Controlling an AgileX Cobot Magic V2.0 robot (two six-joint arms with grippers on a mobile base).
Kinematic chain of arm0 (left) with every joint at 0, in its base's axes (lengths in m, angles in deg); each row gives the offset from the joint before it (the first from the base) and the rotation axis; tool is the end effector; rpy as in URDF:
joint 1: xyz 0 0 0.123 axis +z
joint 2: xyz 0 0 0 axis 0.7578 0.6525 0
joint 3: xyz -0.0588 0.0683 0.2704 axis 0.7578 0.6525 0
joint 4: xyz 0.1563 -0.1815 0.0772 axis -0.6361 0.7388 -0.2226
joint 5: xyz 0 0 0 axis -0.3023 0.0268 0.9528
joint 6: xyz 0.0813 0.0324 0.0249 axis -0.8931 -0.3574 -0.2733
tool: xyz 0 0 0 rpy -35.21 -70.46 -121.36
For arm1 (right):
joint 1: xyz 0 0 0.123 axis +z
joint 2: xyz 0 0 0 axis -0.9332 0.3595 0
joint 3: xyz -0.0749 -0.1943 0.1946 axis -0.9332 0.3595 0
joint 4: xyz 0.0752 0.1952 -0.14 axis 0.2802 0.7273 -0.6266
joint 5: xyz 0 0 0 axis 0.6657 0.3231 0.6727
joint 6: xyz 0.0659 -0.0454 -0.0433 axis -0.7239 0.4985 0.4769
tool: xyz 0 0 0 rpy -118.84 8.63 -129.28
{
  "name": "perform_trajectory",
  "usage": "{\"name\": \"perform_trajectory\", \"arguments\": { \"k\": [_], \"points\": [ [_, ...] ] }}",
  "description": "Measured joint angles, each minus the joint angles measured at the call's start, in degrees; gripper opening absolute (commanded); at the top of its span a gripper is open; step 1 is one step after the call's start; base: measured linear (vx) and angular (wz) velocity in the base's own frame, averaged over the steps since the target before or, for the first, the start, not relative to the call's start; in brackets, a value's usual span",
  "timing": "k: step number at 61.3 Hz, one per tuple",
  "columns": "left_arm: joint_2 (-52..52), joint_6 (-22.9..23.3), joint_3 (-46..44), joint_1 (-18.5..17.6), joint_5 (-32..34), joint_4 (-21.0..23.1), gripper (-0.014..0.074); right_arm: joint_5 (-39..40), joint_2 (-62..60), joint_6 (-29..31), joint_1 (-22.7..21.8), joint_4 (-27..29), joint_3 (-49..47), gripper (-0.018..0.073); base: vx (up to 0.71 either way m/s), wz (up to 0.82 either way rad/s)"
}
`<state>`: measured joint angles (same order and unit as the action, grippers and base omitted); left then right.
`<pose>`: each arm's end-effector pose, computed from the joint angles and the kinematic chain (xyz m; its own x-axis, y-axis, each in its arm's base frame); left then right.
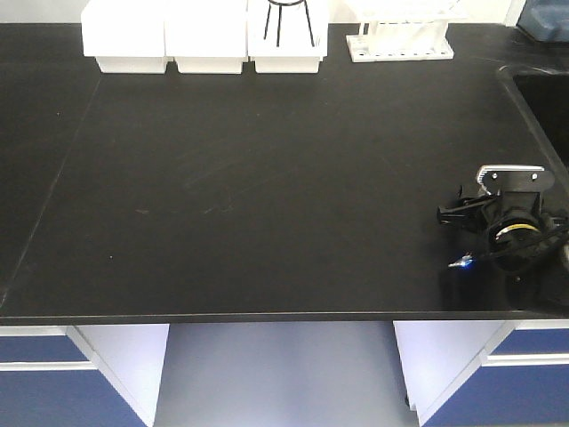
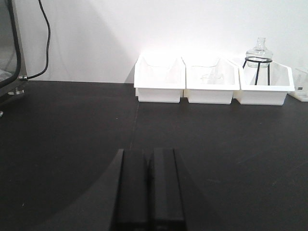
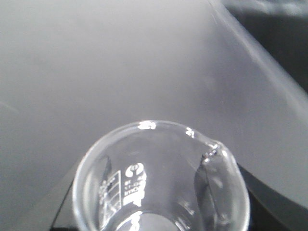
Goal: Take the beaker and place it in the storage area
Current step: 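Lift the beaker with the right gripper and pull it back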
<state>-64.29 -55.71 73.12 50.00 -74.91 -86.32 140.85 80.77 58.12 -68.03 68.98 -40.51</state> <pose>0.0567 0.0022 0.1950 -0.0351 -0.1111 -0.9932 -0.0330 0.9934 -0.1099 0.3123 -0.0077 0.0860 -0.3571 -0.0639 -0.9319 0.0933 0.9902 -0.1037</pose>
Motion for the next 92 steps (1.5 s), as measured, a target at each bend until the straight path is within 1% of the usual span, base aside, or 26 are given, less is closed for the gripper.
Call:
{"name": "perform_trajectory", "arguments": {
  "k": [6,13,21,29,37,39,44,51,64,70,79,84,92],
  "points": [
    [0.0,0.0,0.0,0.0,0.0,0.0,-0.0008,-1.6,-5.2,0.0,0.0,-2.1,1.7,-0.0009,0.0,0.0],
    [0.0,0.0,0.0,0.0,0.0,0.0,-0.0008,-6.4,-12.6,0.0,0.0,-5.5,3.5,-0.0008,0.0,0.0],
    [0.0,0.0,0.0,0.0,0.0,0.0,-0.0008,-15.5,-24.0,-1.2,0.0,-10.8,4.0,-0.0008,0.0,0.0],
    [0.0,0.0,0.0,0.0,0.0,0.0,-0.0008,-24.7,-36.4,-5.0,0.0,-12.8,4.0,-0.0008,0.0,0.0],
    [0.0,0.0,0.0,0.0,0.0,0.0,-0.0008,-33.0,-47.9,-6.7,0.0,-15.8,4.2,-0.0008,0.0,0.0],
    [0.0,0.0,0.0,0.0,0.0,0.0,-0.0008,-36.2,-51.6,-7.6,0.0,-16.5,4.3,-0.0008,0.0,0.0],
    [0.0,0.0,0.0,0.0,0.0,0.0,-0.0008,-42.5,-58.0,-9.6,0.0,-17.1,4.3,-0.0008,0.0,0.0],
    [0.0,0.0,0.0,0.0,0.0,0.0,-0.0008,-52.5,-66.4,-10.4,0.0,-18.4,4.3,-0.0006,0.0,0.0],
    [0.0,0.0,0.0,0.0,0.0,0.0,-0.0008,-65.1,-77.8,-10.5,0.0,-18.8,4.7,-0.0002,0.0,0.0],
    [0.0,0.0,0.0,0.0,0.0,0.0,-0.0008,-68.9,-81.6,-10.5,0.0,-18.8,4.7,-0.0001,0.0,0.0],
    [0.0,0.0,0.0,0.0,0.0,0.0,-0.0008,-72.9,-84.1,-10.5,0.0,-18.8,4.8,-0.0001,0.0,0.0],
    [0.0,0.0,0.0,0.0,0.0,0.0,-0.0008,-73.0,-84.5,-10.5,0.0,-18.2,6.0,-0.0001,0.0,0.0],
    [0.0,0.0,0.0,0.0,0.0,0.0,-0.0008,-70.6,-84.5,-10.5,0.0,-16.9,10.2,-0.0001,0.0,0.0]
  ]
}}
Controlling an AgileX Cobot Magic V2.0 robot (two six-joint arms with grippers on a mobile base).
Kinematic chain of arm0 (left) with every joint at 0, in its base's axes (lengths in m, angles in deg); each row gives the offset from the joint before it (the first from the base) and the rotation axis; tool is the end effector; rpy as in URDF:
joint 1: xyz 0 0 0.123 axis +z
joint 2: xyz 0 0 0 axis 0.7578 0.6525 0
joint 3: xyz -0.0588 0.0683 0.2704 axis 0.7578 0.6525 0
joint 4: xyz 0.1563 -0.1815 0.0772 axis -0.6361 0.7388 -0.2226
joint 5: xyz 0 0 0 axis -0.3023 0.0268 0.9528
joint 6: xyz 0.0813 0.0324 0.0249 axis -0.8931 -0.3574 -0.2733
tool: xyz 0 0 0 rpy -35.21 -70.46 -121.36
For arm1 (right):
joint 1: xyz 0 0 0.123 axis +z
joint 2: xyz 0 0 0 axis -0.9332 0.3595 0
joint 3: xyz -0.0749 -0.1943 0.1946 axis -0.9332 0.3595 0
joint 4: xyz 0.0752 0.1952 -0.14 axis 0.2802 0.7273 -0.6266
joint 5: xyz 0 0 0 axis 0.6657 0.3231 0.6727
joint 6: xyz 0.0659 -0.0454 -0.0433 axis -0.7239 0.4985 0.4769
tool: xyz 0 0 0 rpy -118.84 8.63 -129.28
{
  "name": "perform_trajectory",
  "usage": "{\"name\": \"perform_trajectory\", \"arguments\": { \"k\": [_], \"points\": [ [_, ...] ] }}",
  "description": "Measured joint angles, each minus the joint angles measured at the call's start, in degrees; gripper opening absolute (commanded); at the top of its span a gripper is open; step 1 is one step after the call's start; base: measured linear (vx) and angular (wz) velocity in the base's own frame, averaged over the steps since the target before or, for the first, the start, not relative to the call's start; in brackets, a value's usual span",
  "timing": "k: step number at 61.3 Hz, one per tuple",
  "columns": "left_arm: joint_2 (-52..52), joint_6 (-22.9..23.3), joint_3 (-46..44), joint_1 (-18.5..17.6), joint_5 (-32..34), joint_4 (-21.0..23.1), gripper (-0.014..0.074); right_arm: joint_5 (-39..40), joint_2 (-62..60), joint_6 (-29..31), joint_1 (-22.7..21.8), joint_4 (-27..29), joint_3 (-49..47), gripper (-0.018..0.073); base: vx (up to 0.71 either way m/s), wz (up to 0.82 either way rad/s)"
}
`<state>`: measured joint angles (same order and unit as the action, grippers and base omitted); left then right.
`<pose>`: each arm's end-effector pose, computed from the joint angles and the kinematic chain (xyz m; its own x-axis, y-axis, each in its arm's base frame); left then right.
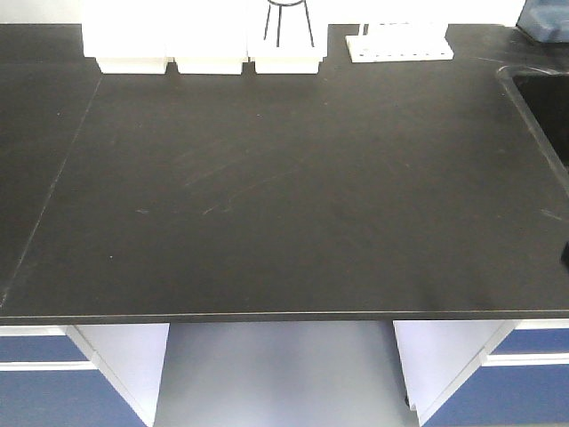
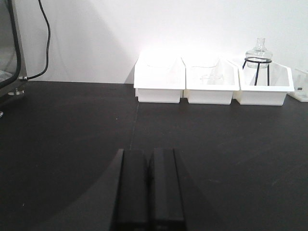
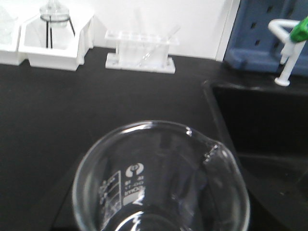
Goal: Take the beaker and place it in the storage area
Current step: 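Lift the beaker with the right gripper and pull it back, then drive the base backward and turn toward the other bench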
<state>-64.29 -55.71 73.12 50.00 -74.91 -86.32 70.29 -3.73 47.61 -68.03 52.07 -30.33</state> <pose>0.0567 0.0022 0.1950 -0.0351 -0.1111 -0.9932 -0.0330 0.9934 -0.1099 0.1185 -0.0006 0.2791 -0.2813 -0.0942 -0.9550 -0.0153 0.9955 -0.0937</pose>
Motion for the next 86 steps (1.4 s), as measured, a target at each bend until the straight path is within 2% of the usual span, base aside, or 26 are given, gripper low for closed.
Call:
{"name": "perform_trajectory", "arguments": {
  "k": [14,86],
  "points": [
    [0.0,0.0,0.0,0.0,0.0,0.0,-0.0008,4.1,0.0,0.0,0.0,0.4,1.8,0.0,0.0,0.0],
    [0.0,0.0,0.0,0.0,0.0,0.0,-0.0008,4.1,0.0,0.0,0.0,0.4,1.8,-0.0001,-0.01,0.0]
  ]
}}
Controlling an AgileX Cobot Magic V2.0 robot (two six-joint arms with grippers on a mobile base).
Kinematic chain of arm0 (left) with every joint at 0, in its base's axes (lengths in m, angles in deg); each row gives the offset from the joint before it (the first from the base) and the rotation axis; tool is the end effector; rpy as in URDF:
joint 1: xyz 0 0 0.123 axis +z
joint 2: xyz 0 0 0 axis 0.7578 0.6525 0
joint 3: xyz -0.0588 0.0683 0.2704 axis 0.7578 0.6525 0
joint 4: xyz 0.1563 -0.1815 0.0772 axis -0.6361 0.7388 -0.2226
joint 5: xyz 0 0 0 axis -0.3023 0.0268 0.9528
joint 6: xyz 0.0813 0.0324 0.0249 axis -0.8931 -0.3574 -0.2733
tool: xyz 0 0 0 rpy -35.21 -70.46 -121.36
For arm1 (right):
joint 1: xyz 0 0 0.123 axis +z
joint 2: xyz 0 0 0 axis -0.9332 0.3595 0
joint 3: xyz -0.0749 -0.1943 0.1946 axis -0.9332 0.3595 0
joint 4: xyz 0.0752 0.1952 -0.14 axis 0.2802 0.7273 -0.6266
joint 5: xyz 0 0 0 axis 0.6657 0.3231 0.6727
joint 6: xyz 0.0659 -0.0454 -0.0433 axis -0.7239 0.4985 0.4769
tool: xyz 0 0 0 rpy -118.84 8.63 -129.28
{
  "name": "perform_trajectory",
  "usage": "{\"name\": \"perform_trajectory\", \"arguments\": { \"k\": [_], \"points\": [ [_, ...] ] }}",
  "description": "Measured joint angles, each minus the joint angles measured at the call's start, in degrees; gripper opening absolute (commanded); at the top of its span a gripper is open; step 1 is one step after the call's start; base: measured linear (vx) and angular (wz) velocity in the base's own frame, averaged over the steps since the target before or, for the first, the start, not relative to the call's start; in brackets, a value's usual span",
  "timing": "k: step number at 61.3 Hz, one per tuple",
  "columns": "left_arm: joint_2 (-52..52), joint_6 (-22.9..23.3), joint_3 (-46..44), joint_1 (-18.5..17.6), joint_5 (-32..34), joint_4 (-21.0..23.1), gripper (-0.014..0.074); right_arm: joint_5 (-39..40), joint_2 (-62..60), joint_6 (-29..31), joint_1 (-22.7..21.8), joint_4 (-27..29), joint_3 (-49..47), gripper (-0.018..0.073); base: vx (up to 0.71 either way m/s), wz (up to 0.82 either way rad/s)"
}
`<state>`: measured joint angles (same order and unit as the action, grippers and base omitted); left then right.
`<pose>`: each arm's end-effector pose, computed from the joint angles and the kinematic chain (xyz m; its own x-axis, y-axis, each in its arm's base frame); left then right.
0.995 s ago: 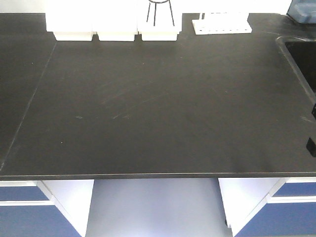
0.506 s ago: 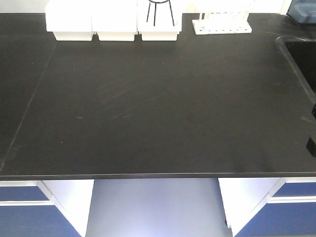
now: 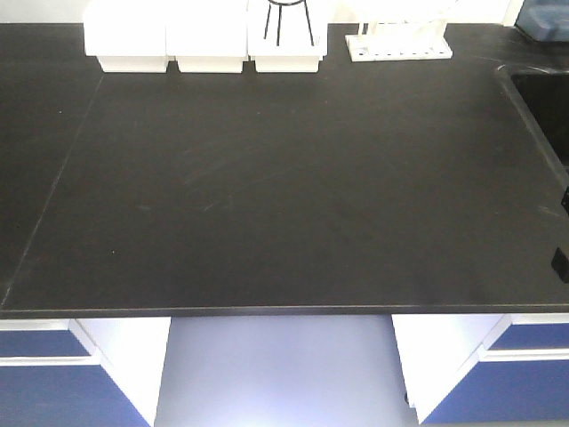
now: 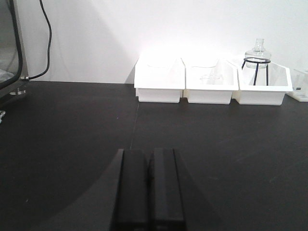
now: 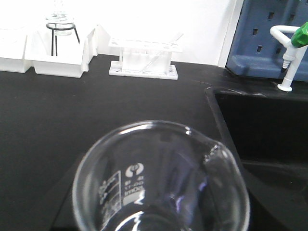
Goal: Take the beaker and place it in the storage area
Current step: 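Drive the base backward and turn toward the other bench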
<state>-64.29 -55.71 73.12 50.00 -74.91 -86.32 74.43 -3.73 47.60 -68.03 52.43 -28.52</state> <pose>0.0567 0.0022 0.1950 -0.0351 -0.1111 -0.9932 -0.0330 0.9934 -0.1099 0.1194 0.0003 0.2747 -0.2422 -0.0889 -0.9662 -0.0202 0.9960 -0.0865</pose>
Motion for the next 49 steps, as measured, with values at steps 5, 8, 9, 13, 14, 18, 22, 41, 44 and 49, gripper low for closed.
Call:
{"name": "perform_trajectory", "arguments": {
  "k": [5,8,9,13,14,18,22,41,44,49],
  "points": [
    [0.0,0.0,0.0,0.0,0.0,0.0,-0.0008,0.0,0.0,0.0,0.0,0.0,0.0,-0.0001,-0.09,0.01],
    [0.0,0.0,0.0,0.0,0.0,0.0,-0.0008,0.0,0.0,0.0,0.0,0.0,0.0,-0.0001,-0.12,0.02],
    [0.0,0.0,0.0,0.0,0.0,0.0,-0.0008,0.0,0.0,0.0,0.0,0.0,0.0,-0.0001,-0.14,0.02],
    [0.0,0.0,0.0,0.0,0.0,0.0,-0.0008,0.0,0.0,0.0,0.0,0.0,0.0,-0.0001,-0.16,0.04],
    [0.0,0.0,0.0,0.0,0.0,0.0,-0.0008,0.0,0.0,0.0,0.0,0.0,0.0,-0.0001,-0.18,0.05],
    [0.0,0.0,0.0,0.0,0.0,0.0,-0.0008,0.0,0.0,0.0,0.0,0.0,0.0,-0.0001,-0.2,0.05],
    [0.0,0.0,0.0,0.0,0.0,0.0,-0.0008,0.0,0.0,0.0,0.0,0.0,0.0,-0.0001,-0.23,0.07],
    [0.0,0.0,0.0,0.0,0.0,0.0,-0.0008,0.1,0.0,0.0,0.0,0.0,0.0,-0.0001,-0.27,0.07],
    [0.0,0.0,0.0,0.0,0.0,0.0,-0.0008,0.1,0.0,0.0,0.0,0.0,0.0,-0.0001,-0.3,0.0],
    [0.0,0.0,0.0,0.0,0.0,0.0,-0.0008,0.1,0.0,0.0,0.0,0.0,0.0,-0.0001,-0.31,-0.02]
  ]
}}
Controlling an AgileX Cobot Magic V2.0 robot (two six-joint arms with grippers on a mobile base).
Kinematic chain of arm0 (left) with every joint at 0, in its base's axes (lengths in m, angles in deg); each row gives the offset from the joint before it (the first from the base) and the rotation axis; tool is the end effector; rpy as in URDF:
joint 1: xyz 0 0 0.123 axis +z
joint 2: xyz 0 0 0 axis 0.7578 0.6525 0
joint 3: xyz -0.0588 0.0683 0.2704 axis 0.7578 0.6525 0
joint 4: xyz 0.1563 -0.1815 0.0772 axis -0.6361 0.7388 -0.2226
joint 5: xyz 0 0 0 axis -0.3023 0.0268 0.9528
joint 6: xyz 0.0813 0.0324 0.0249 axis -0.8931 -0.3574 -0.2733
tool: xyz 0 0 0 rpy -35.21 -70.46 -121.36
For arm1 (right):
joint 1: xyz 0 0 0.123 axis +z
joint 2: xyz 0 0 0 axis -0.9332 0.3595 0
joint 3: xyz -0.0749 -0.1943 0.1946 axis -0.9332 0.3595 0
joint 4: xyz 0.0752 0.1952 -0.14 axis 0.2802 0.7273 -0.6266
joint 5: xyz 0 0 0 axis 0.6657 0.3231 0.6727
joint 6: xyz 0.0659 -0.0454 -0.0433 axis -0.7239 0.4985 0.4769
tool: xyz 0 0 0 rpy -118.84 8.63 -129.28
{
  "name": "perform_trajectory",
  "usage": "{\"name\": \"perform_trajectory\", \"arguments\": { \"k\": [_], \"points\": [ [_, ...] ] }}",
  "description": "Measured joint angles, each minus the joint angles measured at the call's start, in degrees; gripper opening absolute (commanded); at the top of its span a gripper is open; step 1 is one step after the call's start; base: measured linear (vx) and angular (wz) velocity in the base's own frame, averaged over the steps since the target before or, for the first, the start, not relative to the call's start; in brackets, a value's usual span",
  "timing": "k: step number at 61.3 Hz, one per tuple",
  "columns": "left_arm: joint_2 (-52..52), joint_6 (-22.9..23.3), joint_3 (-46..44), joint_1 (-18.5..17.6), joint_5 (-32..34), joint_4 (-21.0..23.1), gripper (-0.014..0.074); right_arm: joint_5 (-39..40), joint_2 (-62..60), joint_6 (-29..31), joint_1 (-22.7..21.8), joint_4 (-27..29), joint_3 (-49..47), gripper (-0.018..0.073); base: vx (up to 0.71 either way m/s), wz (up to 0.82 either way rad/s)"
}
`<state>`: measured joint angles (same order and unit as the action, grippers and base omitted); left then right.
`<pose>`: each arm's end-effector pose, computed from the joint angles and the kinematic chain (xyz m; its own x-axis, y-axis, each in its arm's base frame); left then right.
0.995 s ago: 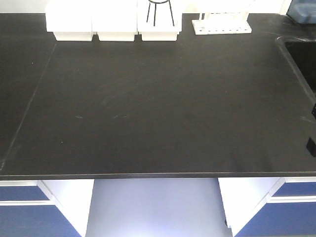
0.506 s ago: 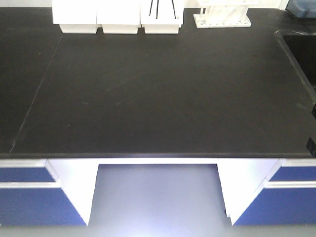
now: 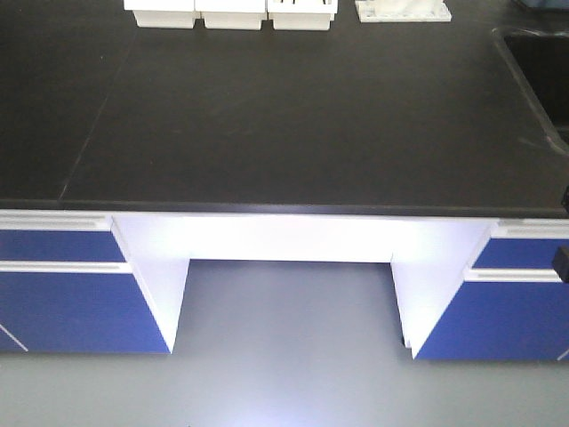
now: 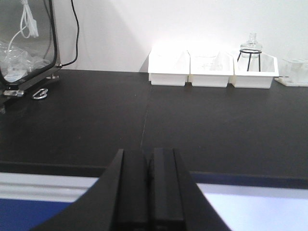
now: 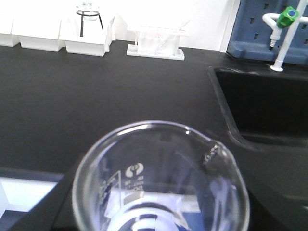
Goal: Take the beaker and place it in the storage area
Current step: 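Drive the base backward and turn toward the other bench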
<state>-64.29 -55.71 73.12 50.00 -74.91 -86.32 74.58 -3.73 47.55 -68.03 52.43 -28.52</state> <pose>0.0567 0.0022 0.1950 -0.0351 -0.1111 -0.9932 -0.0330 0.9934 -0.1099 0.1195 0.0004 0.2749 -0.2396 -0.0880 -0.9669 -0.0201 0.9961 -0.0857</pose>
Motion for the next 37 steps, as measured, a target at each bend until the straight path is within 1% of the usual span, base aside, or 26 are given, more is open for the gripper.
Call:
{"name": "perform_trajectory", "arguments": {
  "k": [37],
  "points": [
    [0.0,0.0,0.0,0.0,0.0,0.0,-0.0008,0.1,0.0,0.0,0.0,0.0,0.0,-0.0001,-0.36,-0.04]
  ]
}}
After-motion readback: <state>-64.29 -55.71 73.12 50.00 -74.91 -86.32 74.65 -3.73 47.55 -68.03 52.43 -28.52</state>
